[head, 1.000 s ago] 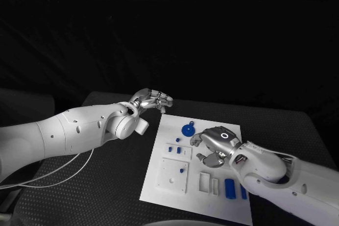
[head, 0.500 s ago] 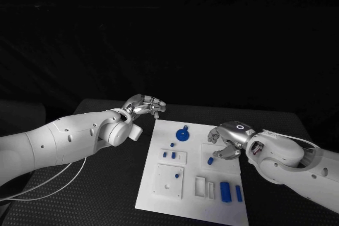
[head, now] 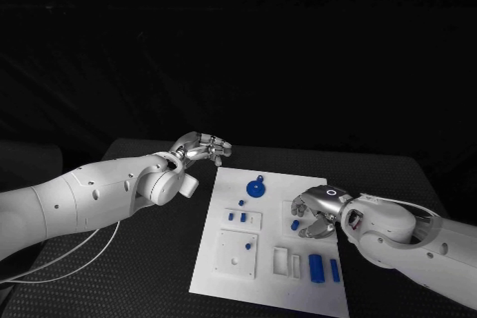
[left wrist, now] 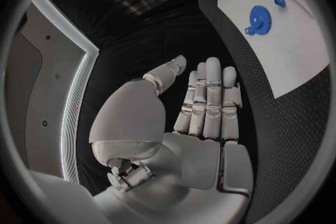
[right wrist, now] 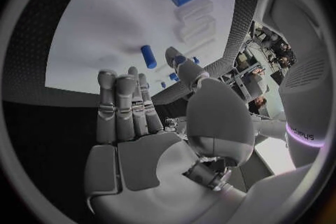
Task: Assemble the parts on the task board
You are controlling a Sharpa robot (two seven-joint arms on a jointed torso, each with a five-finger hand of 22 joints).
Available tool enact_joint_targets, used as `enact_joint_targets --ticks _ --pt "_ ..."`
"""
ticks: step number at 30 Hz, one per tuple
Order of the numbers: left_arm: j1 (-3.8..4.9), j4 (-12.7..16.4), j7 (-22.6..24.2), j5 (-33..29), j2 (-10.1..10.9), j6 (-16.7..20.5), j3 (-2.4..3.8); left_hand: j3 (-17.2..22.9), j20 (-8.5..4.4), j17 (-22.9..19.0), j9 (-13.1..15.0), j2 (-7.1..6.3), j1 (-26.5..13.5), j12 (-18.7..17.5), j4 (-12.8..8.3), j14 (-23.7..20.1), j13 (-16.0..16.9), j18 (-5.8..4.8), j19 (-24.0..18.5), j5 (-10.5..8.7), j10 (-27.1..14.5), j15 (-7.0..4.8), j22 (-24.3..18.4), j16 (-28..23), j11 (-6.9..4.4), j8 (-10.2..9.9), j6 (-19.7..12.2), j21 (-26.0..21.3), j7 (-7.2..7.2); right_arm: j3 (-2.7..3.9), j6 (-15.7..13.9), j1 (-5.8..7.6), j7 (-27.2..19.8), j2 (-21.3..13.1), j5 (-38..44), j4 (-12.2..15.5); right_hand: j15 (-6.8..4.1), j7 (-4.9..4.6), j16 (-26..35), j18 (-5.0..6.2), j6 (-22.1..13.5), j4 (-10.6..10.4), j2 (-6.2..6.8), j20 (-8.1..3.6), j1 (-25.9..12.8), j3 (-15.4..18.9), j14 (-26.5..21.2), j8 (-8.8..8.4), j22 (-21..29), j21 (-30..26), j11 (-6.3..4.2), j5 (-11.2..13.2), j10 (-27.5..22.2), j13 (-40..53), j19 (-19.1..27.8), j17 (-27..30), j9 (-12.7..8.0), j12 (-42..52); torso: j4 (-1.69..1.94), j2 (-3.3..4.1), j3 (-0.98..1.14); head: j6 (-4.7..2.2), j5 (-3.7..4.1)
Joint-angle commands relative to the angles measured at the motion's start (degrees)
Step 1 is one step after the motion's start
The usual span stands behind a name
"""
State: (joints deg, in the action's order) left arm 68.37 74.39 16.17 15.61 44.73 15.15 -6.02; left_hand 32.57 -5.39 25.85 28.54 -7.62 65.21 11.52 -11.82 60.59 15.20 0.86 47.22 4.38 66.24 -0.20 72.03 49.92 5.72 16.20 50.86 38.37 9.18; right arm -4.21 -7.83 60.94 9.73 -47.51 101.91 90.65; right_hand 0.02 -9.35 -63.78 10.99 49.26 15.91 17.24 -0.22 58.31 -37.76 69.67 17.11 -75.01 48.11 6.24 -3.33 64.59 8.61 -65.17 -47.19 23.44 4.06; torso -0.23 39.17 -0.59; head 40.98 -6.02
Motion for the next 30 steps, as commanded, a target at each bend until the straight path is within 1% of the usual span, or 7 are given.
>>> enact_joint_targets --ticks 1,3,9,13,16,22,30 --pt "0.08 0.06 0.45 -0.34 -0.04 -0.76 0.03 -0.11 -0.39 0.09 0.06 0.04 -0.55 0.32 0.23 0.50 -0.06 1.09 0.22 0.32 -0.39 0.03 0.07 -0.38 0.07 0.26 -0.30 -0.33 0.09 -0.06 0.35 -0.28 -0.46 0.35 0.93 -0.19 -0.30 0.07 -0.37 4.01 0.54 -0.73 -0.14 -0.34 1.21 -0.63 -0.06 0.60 -0.81 -0.38 0.05 0.36 0.44 -0.10 -0.40 -0.05 0.18 0.48 0.02 0.03 -0.08 0.14 -0.06" --pt "0.08 0.01 0.45 -0.34 -0.02 -0.67 0.03 -0.11 -0.39 0.09 0.06 0.05 -0.56 0.32 0.24 0.50 -0.07 1.09 0.22 0.32 -0.39 0.03 0.08 -0.39 0.07 0.26 -0.29 -0.33 0.09 -0.11 -0.55 -0.47 -0.52 0.66 1.33 -0.34 -0.44 0.21 -0.44 4.01 0.94 -1.12 -0.20 -0.46 2.10 -1.68 0.06 0.92 -0.75 -0.38 -0.13 0.46 0.92 -0.08 -0.63 -0.03 0.30 0.71 0.01 0.02 -0.09 0.20 -0.07" --pt "0.08 0.05 0.44 -0.34 -0.06 -0.75 0.02 -0.11 -0.39 0.11 0.06 0.06 -0.57 0.35 0.25 0.51 -0.07 1.09 0.23 0.32 -0.40 0.03 0.09 -0.40 0.07 0.27 -0.30 -0.34 0.10 -0.20 -0.46 -0.79 -0.73 1.53 2.16 -0.93 -1.04 0.59 -0.70 4.01 2.69 -3.34 -0.54 -0.80 4.71 -5.86 0.68 2.20 -0.66 -0.21 -0.76 0.52 3.23 0.17 -1.62 0.03 0.84 1.79 0.06 -0.02 -0.07 0.30 -0.09" --pt "0.08 0.04 0.44 -0.34 0.04 -0.71 0.02 -0.11 -0.39 0.13 0.06 0.07 -0.57 0.36 0.26 0.51 -0.08 1.09 0.23 0.32 -0.40 0.03 0.10 -0.41 0.07 0.27 -0.30 -0.35 0.10 -0.52 -0.43 -1.04 -0.63 1.85 3.38 -1.35 -1.58 0.90 -0.77 4.01 4.18 -4.59 -1.32 -0.83 5.82 -7.77 1.07 3.12 -0.75 -0.02 -1.36 0.54 5.04 0.46 -2.02 0.11 1.20 2.62 0.04 -0.02 -0.07 0.50 -0.23" --pt "0.08 0.02 0.42 -0.34 0.07 -0.73 0.02 -0.12 -0.38 0.14 0.06 0.07 -0.58 0.37 0.27 0.52 -0.09 1.09 0.24 0.32 -0.40 0.03 0.11 -0.42 0.07 0.28 -0.30 -0.36 0.10 -0.59 -0.48 -1.21 -0.60 1.95 3.86 -1.45 -2.06 1.31 -0.81 4.01 5.37 -4.90 -2.06 -0.86 6.38 -8.39 1.33 3.81 -0.85 0.18 -1.86 0.55 6.42 0.73 -2.24 0.14 1.46 3.26 -0.01 0.00 -0.08 0.61 -0.28" --pt "0.08 0.02 0.42 -0.34 0.09 -0.71 0.02 -0.12 -0.38 0.15 0.06 0.08 -0.60 0.39 0.28 0.52 -0.10 1.08 0.25 0.32 -0.41 0.03 0.12 -0.44 0.07 0.28 -0.30 -0.37 0.10 -0.63 -1.26 -1.30 -0.21 2.16 5.93 -1.53 -2.57 1.84 -0.87 4.01 6.51 -4.91 -3.22 -0.87 6.72 -8.75 1.70 4.40 -0.93 0.41 -2.37 0.55 7.75 1.02 -2.46 0.17 1.67 3.81 0.00 0.00 -0.05 0.78 -0.32" --pt "0.08 0.04 0.39 -0.34 0.13 -0.74 0.02 -0.12 -0.38 0.18 0.06 0.10 -0.62 0.42 0.30 0.53 -0.11 1.08 0.25 0.33 -0.43 0.03 0.13 -0.46 0.07 0.28 -0.32 -0.40 0.10 -0.66 -2.39 -1.49 0.06 2.78 6.61 -1.91 -3.06 2.41 -0.87 4.01 7.81 -4.78 -4.28 -0.87 6.96 -9.56 2.06 4.97 -0.92 0.61 -2.88 0.54 9.04 1.36 -2.71 0.21 1.84 4.30 -0.02 -0.02 -0.05 0.91 -0.29"
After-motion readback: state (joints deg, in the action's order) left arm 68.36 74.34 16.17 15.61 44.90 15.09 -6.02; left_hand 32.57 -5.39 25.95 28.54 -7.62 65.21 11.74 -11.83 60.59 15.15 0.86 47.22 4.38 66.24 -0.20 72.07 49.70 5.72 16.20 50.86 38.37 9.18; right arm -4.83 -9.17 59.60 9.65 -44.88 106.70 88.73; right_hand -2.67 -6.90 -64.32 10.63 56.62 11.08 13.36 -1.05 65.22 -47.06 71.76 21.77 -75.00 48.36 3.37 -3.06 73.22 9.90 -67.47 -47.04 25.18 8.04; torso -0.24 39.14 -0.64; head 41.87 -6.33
